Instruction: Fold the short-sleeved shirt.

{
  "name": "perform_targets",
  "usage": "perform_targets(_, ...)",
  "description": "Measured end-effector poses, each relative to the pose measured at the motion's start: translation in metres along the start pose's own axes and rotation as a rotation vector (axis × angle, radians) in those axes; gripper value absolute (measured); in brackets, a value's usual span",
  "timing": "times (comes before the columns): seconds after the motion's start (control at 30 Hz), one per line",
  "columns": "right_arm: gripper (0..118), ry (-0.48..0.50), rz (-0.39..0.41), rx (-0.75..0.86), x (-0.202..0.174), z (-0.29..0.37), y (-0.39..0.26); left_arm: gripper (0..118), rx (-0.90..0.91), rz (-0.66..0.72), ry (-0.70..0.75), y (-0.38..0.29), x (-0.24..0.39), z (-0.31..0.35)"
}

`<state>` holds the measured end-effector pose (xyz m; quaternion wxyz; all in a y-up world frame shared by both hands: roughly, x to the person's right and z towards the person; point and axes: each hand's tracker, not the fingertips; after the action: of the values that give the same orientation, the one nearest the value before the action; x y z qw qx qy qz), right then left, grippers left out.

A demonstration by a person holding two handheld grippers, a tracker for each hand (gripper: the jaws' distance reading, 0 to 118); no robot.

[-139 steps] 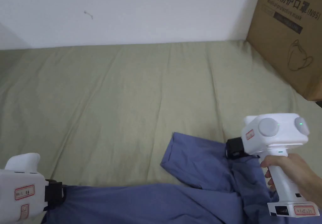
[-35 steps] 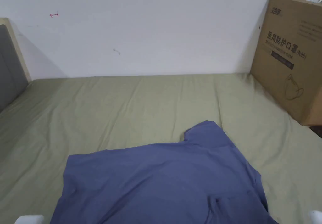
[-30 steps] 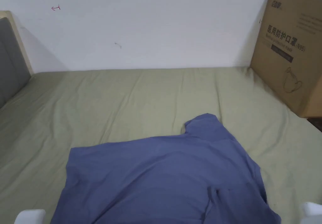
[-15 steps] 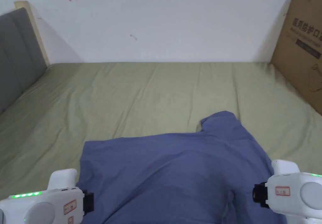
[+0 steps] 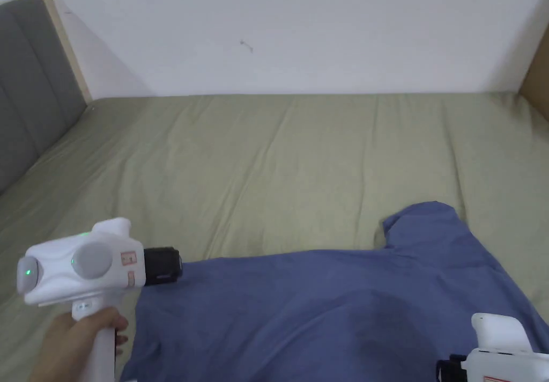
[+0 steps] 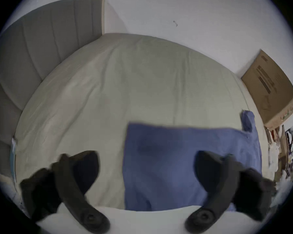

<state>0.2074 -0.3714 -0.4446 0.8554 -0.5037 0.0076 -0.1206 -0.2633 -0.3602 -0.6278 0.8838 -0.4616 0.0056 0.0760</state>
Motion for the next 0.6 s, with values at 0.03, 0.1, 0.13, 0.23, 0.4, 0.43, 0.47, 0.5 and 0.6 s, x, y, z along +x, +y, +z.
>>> perform_targets(0.03, 1, 0.0, 0.001, 0.0, 0.0, -0.001, 0.001, 104, -0.034, 0.0, 0.034, 0.008, -0.001, -0.014)
perform_targets(0.1, 1, -0.014, -0.001, 0.002, 0.0, -0.004, 0.003, 103, -0.083, -0.013, 0.056, 0.015, 0.0, -0.039)
perform_targets(0.13, 1, -0.021, -0.001, 0.0, -0.001, -0.005, 0.004, 103, -0.091, -0.003, 0.048, 0.016, -0.001, -0.051)
perform_targets(0.23, 1, -0.03, 0.008, -0.009, -0.001, -0.011, 0.004, 77, -0.169, 0.021, 0.039, 0.008, 0.002, -0.075)
perform_targets(0.4, 1, -0.028, -0.008, -0.017, 0.006, -0.012, 0.001, 0, -0.074, -0.13, 0.103, 0.004, 0.025, -0.045)
perform_targets(0.43, 1, -0.026, -0.017, -0.013, 0.007, -0.011, 0.002, 0, -0.05, -0.126, 0.072, 0.003, 0.03, -0.038)
perform_targets(0.47, 1, -0.03, -0.018, -0.009, 0.008, -0.009, 0.003, 0, -0.077, -0.12, 0.074, 0.002, 0.033, -0.035)
perform_targets(0.5, 1, -0.042, -0.028, 0.017, 0.01, -0.007, 0.005, 0, -0.103, -0.15, 0.066, 0.004, 0.029, -0.041)
perform_targets(0.6, 1, -0.008, -0.046, 0.043, 0.026, -0.001, 0.027, 1, -0.089, -0.161, 0.07, 0.003, 0.036, -0.031)
